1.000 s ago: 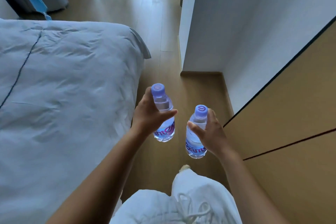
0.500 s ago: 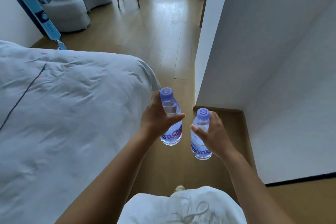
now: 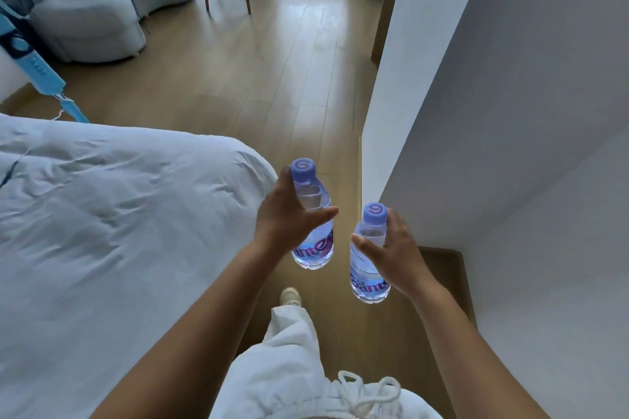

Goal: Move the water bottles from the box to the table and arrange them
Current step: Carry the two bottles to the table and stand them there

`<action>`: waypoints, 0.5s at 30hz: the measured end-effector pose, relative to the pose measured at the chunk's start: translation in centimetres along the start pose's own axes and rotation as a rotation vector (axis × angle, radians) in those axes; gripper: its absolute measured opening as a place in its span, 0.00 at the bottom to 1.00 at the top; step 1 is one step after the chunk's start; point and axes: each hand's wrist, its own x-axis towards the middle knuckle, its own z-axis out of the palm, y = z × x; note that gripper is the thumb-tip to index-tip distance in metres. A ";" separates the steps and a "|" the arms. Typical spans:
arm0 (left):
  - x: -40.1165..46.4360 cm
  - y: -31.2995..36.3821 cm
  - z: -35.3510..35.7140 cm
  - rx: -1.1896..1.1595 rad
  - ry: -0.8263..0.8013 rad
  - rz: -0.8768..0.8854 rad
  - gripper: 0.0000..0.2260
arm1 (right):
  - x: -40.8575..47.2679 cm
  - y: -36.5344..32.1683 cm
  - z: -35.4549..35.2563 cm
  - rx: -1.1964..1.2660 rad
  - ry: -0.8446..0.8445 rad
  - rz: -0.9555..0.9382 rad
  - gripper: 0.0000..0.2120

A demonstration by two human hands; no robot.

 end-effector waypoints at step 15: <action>31.6 -3.0 0.7 -0.021 -0.082 0.053 0.35 | 30.0 -2.9 0.4 0.044 0.141 0.125 0.22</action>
